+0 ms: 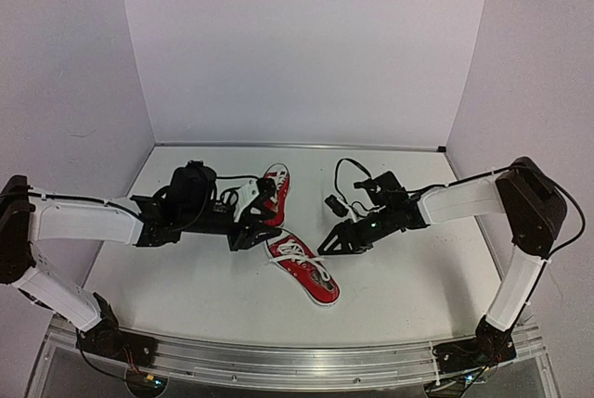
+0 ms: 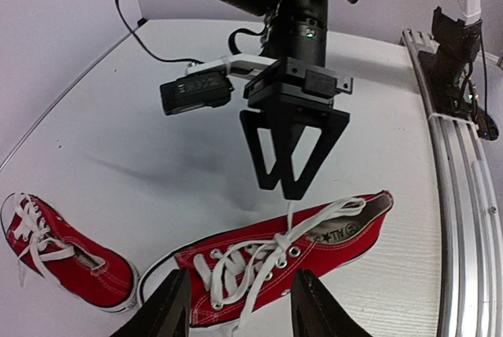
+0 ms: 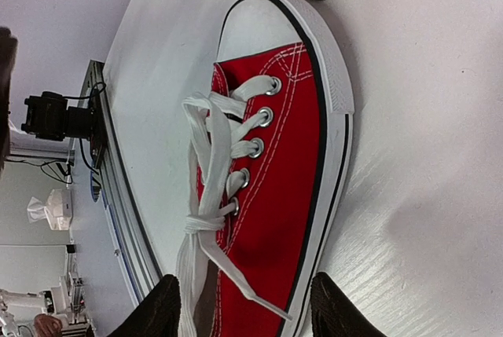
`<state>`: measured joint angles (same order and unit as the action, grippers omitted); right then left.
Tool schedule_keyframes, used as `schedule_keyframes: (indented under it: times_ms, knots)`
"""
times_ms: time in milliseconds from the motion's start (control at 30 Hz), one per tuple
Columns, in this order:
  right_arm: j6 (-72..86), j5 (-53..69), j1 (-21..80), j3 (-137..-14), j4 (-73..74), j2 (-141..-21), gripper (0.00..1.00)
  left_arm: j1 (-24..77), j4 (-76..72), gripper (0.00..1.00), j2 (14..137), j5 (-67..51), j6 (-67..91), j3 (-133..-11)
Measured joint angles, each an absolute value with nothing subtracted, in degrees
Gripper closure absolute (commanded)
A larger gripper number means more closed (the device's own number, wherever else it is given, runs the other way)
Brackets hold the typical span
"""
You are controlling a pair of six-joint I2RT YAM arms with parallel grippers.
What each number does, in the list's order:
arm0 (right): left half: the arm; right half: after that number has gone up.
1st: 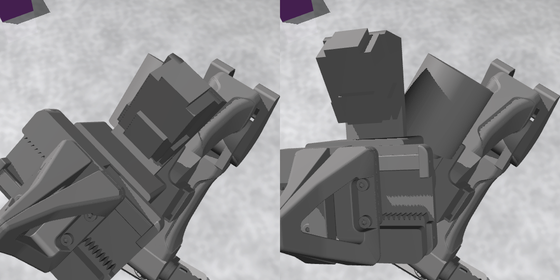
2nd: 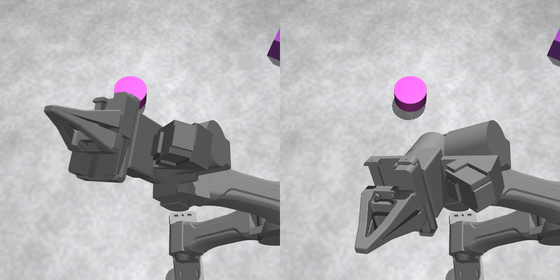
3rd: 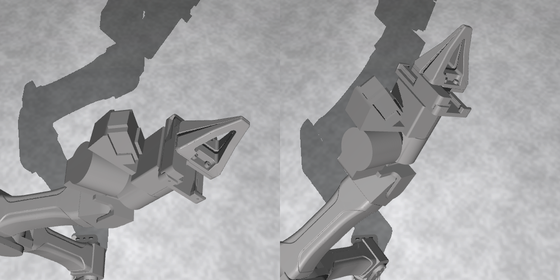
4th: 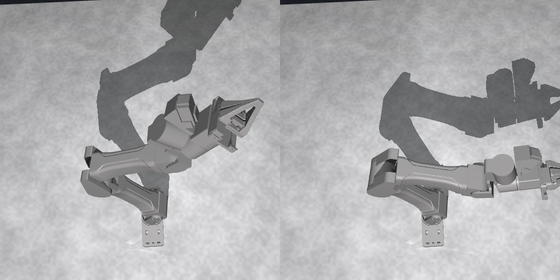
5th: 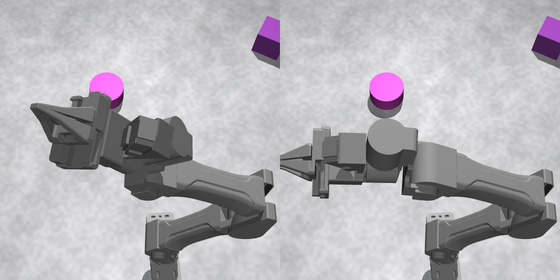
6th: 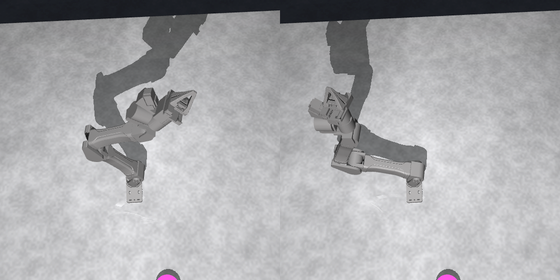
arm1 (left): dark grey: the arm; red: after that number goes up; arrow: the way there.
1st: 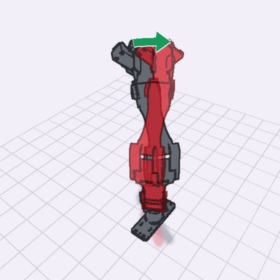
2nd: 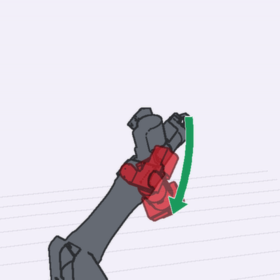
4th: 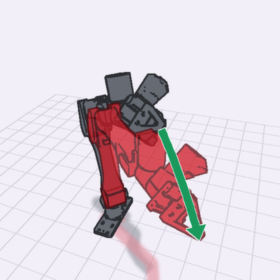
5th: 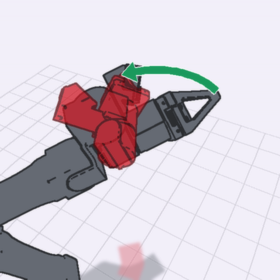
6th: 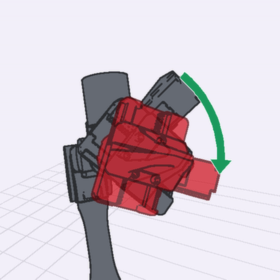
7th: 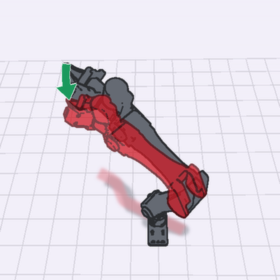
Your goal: Tie the shoes
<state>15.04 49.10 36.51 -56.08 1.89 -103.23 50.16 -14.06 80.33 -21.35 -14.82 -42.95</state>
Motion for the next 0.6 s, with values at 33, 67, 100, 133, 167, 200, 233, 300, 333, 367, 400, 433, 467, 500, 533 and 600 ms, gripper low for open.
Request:
schedule_keyframes:
  times_ms: [33,67,100,133,167,200,233,300,333,367,400,433,467,500,533,600]
  knots:
    - [14.95,49.41,36.51,-56.10,1.84,-103.60,0.50,49.38,-11.83,0.55,80.92,-21.31,-15.91,-44.73]
    - [14.83,49.77,36.51,-56.10,1.81,-104.00,0.51,48.75,-9.51,0.55,82.19,-21.27,-17.29,-46.97]
    - [14.76,50.23,36.51,-56.10,1.75,-104.39,0.53,48.21,-7.02,0.55,83.80,-21.37,-18.71,-49.48]
    - [14.68,50.62,36.51,-56.10,1.74,-104.75,0.55,47.89,-5.23,0.55,85.58,-21.48,-19.89,-51.64]
    - [14.61,50.88,36.51,-56.10,1.69,-105.05,0.56,47.70,-3.76,0.55,87.17,-21.80,-20.91,-53.31]
    - [14.53,51.11,36.51,-56.10,1.62,-105.31,0.58,47.57,-2.52,0.55,88.64,-22.21,-21.92,-54.71]
    - [14.49,51.38,36.51,-56.10,1.36,-105.47,0.60,47.45,-0.83,0.55,90.19,-22.81,-23.02,-55.92]
    - [14.38,51.95,36.51,-56.10,0.83,-105.61,0.63,47.36,1.75,0.55,92.66,-23.94,-24.85,-57.64]
    - [14.31,52.19,36.51,-56.10,0.59,-105.62,0.65,47.29,3.10,0.55,93.84,-24.48,-25.73,-58.49]
    - [14.26,52.38,36.51,-56.10,0.40,-105.64,0.68,47.29,4.54,0.55,95.17,-25.05,-26.69,-59.57]
    - [14.19,52.54,36.51,-56.10,0.24,-105.65,0.71,47.29,5.93,0.55,96.57,-25.59,-27.60,-60.77]
    - [14.13,52.72,36.51,-56.10,0.11,-105.65,0.74,47.29,7.03,0.55,97.73,-26.00,-28.32,-61.84]
    - [14.09,52.94,36.51,-56.10,-0.02,-105.65,0.76,47.29,7.92,0.55,98.68,-26.35,-28.98,-62.75]
    - [13.93,53.10,36.51,-56.10,-0.10,-105.65,0.77,47.29,8.71,0.55,99.64,-26.74,-29.80,-63.66]
    - [14.06,53.35,36.51,-56.10,-0.15,-105.66,0.77,47.29,9.58,0.55,100.43,-27.05,-30.31,-64.58]
    - [14.02,53.66,36.51,-56.10,-0.28,-105.79,0.75,47.29,11.13,0.55,102.01,-27.60,-31.68,-66.52]
